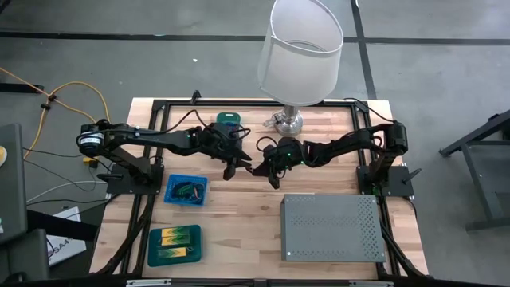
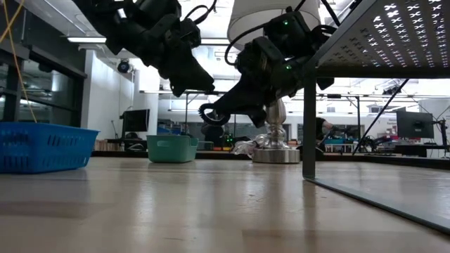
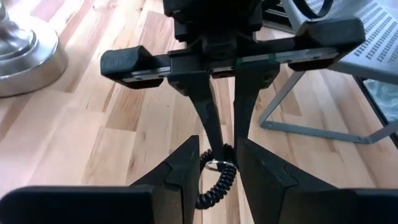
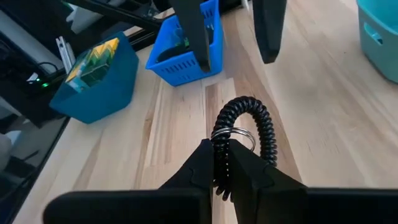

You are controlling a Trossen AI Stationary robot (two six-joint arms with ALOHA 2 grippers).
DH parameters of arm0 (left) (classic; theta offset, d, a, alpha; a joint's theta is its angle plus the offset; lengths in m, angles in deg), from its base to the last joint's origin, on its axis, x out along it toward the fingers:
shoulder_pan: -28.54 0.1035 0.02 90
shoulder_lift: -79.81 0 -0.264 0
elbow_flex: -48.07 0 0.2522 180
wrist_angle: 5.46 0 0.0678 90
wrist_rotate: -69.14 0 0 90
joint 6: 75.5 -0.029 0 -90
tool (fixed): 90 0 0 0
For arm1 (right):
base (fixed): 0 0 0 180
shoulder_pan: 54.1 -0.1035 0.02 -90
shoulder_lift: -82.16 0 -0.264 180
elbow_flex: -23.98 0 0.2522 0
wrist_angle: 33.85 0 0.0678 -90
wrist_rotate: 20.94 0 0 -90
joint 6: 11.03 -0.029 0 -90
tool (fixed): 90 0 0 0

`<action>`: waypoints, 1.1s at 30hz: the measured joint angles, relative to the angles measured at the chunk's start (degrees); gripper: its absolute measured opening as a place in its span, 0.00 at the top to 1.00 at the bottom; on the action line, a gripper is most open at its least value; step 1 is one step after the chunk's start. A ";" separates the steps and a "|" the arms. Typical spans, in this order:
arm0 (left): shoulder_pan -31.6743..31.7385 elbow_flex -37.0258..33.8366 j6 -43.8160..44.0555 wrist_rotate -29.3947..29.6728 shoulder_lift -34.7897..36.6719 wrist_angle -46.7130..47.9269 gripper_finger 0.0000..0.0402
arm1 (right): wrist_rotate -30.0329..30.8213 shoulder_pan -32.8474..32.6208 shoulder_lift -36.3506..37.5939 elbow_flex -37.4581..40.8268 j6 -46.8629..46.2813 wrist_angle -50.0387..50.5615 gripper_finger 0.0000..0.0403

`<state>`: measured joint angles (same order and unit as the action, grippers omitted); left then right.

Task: Pick & Place Office Desk Supplies
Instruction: Put the black spring rubberband into the green bin

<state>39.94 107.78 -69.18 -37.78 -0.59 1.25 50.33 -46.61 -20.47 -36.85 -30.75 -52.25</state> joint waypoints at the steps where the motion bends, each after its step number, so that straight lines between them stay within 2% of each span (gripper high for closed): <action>1: 0.00 0.00 0.00 0.10 0.00 0.22 0.75 | -0.44 0.00 0.00 0.00 -0.02 0.00 0.95; 11: 0.00 0.00 -2.53 0.74 0.00 5.13 0.75 | -1.60 0.00 0.00 0.00 -0.03 -0.03 0.95; 22: -1.80 0.00 -19.25 0.69 -0.02 7.26 0.75 | -2.69 0.00 0.00 0.00 -0.26 -0.03 0.95; 27: -3.16 0.00 -22.95 0.69 -0.02 7.26 0.75 | -3.42 0.00 0.00 0.00 -0.26 -0.83 0.95; 33: -3.78 0.00 -23.40 0.68 -0.02 7.26 0.75 | -4.62 -0.05 0.00 0.00 -1.25 -3.07 0.95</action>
<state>36.16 107.78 -92.58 -37.11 -0.62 8.51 45.71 -46.66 -20.47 -36.85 -32.00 -55.32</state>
